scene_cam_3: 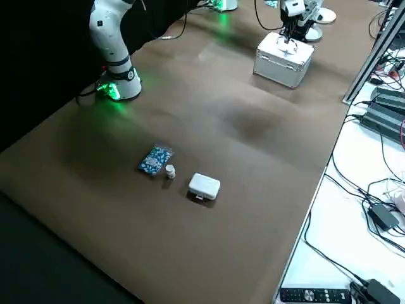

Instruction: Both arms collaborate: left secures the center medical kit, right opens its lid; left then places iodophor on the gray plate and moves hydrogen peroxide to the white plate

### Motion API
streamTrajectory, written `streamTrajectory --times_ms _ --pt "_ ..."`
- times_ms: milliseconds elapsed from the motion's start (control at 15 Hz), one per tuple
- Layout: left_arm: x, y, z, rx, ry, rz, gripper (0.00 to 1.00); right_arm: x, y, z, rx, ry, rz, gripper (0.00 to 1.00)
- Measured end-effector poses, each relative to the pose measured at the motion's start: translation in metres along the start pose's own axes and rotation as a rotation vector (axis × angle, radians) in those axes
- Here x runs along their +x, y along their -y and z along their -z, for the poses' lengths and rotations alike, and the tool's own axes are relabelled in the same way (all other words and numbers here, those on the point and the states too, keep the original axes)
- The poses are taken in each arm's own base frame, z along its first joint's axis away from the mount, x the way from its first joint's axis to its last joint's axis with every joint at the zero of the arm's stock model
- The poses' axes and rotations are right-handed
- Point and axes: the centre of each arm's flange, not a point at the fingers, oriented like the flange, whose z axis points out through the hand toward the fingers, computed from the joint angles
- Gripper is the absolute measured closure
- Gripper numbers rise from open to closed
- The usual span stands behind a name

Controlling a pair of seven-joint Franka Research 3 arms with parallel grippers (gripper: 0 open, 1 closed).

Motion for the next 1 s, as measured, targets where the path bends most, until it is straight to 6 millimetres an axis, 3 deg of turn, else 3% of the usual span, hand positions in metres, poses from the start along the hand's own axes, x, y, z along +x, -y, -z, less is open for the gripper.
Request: streamTrajectory --times_ms 467,1000 --pt "-0.001 0.0 0.001 0.001 0.0 0.009 0.69 0.008 -0.006 0.011 -0.01 0.042 -0.009 0.88" --pt "-0.001 0.0 0.001 0.001 0.0 0.017 0.69 0.031 -0.031 0.034 -0.006 0.14 -0.012 0.88"
